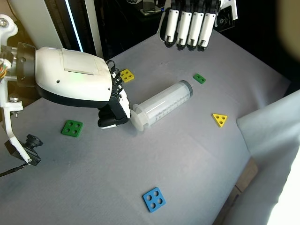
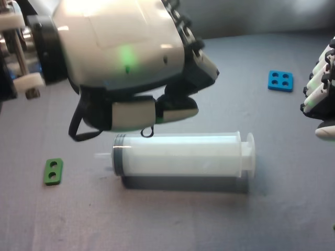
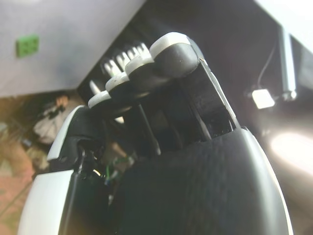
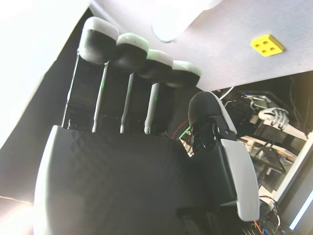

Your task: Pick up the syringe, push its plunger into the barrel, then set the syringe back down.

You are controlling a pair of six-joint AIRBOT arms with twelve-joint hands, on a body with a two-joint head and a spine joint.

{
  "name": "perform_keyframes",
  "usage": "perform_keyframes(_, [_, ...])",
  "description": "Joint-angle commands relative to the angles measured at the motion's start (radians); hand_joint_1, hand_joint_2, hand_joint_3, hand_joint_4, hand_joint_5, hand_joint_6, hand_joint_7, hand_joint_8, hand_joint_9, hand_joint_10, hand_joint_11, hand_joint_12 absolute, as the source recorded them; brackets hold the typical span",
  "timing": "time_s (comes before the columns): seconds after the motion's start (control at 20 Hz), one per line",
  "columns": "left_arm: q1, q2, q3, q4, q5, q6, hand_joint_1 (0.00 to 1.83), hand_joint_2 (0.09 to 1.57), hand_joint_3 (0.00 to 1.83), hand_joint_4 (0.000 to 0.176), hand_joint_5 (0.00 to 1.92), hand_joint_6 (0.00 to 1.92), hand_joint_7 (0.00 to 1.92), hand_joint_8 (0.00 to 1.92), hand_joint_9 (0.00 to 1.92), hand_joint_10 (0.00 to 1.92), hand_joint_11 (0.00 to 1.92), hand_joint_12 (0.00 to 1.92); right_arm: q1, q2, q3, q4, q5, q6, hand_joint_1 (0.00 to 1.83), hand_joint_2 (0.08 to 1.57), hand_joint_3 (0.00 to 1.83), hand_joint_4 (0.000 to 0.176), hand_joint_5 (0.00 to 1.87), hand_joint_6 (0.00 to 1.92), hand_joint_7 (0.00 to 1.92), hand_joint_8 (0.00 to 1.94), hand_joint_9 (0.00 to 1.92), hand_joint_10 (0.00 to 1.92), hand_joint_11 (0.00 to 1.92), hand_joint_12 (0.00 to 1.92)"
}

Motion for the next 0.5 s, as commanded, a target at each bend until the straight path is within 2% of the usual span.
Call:
perform_keyframes(0.0, [-0.021,0.002,0.006,-0.02,-0.108,-0.02,0.58,1.57,0.0,0.0,0.89,1.92,1.02,1.92,1.01,1.92,1.06,1.92,0.014,0.001,-0.003,0.056,0.02,-0.004,0.33,1.57,0.03,0.0,0.95,1.92,1.0,1.94,0.99,1.92,1.04,1.92])
perform_keyframes(0.1, [-0.028,0.004,0.011,0.037,-0.157,-0.076,0.57,1.57,0.0,0.0,0.88,1.92,1.01,1.92,1.0,1.92,1.05,1.92,0.014,0.001,-0.003,0.056,0.019,-0.004,0.32,1.57,0.03,0.0,0.93,1.92,0.98,1.94,0.97,1.92,1.02,1.92])
perform_keyframes(0.3, [-0.033,-0.001,0.029,0.073,-0.169,-0.081,0.55,1.57,0.01,0.0,0.85,1.92,0.98,1.92,0.98,1.92,1.03,1.92,0.014,0.001,-0.003,0.056,0.019,-0.005,0.28,1.57,0.07,0.0,0.92,1.92,0.97,1.94,0.94,1.92,0.99,1.92])
perform_keyframes(0.45, [-0.007,-0.007,0.035,0.038,-0.159,-0.102,0.55,1.57,0.0,0.0,0.85,1.92,0.97,1.92,0.98,1.92,1.05,1.92,0.014,0.001,-0.003,0.056,0.019,-0.005,0.22,1.57,0.09,0.0,0.94,1.92,0.98,1.94,0.94,1.92,0.96,1.92])
